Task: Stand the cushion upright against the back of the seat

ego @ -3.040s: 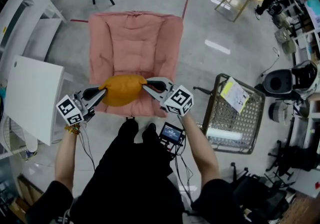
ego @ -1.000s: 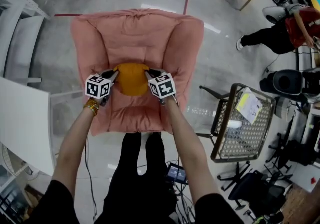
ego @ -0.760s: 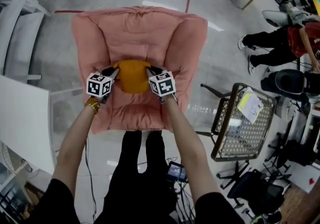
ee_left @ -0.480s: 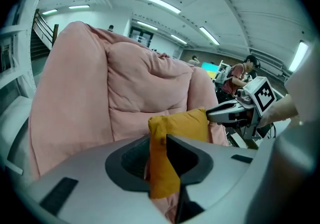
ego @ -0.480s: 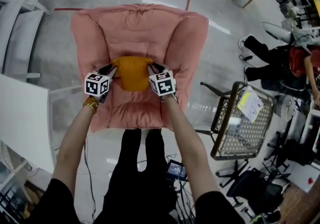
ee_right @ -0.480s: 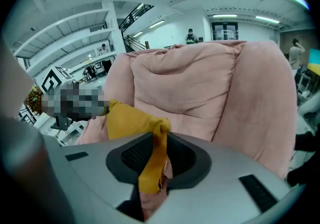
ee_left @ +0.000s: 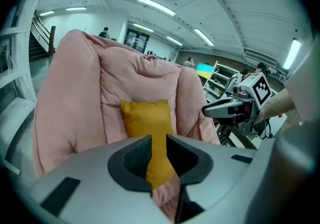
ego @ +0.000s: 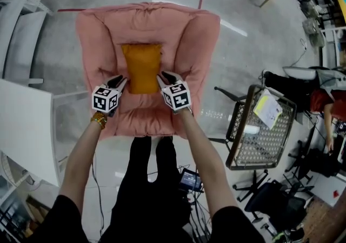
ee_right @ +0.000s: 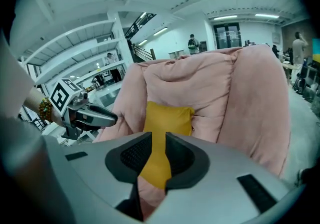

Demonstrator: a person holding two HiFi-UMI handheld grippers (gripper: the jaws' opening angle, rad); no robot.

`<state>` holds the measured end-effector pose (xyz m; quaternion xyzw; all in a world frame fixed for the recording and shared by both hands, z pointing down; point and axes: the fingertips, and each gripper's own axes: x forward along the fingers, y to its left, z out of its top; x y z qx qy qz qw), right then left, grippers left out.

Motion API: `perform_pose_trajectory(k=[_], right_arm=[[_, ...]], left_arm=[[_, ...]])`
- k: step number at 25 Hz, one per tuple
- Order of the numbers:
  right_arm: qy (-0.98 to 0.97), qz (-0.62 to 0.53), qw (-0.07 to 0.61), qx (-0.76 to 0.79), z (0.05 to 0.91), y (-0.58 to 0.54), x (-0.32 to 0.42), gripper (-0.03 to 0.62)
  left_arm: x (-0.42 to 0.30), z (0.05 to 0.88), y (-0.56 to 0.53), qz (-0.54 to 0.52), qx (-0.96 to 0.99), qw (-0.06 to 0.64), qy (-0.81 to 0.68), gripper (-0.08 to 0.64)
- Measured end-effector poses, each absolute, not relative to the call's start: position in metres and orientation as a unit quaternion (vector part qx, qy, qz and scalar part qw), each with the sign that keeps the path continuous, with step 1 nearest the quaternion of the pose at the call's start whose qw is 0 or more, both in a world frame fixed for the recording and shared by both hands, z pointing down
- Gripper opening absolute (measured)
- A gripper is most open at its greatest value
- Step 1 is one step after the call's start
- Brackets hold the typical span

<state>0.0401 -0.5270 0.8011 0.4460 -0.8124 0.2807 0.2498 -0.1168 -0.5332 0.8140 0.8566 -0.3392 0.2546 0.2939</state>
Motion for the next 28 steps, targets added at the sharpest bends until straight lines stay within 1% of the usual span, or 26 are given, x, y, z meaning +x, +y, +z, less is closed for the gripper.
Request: perform_pose_trajectory(k=[5,8,13,19,28], right_arm=[[-0.843,0.259,0.219,0.417,0.773,-0.493,0.026,0.087],[-0.855,0.223,0.218,0.414,0.751,-0.474,0.018,0.063],[-0.881,0.172,0.193,0.397,0.702,-0.447,-0.004,0.056],[-0.896,0.149,0.169,0.383,0.644,-0.406,0.007,0.054],[-0.908,0.098,0.123,0.388,0.568,-0.355,0.024,0.051]], left_arm=[[-0.100,0.781,-0.497,0.223,0.876,0.265,-0.335,0.091],[-0.098,0.756,-0.474,0.209,0.888,0.246,-0.328,0.089],[-0.102,0.711,-0.442,0.198,0.901,0.209,-0.324,0.074],[-0.078,0.667,-0.403,0.177,0.912,0.180,-0.324,0.057],[-0.055,0.605,-0.353,0.151,0.930,0.121,-0.311,0.055]])
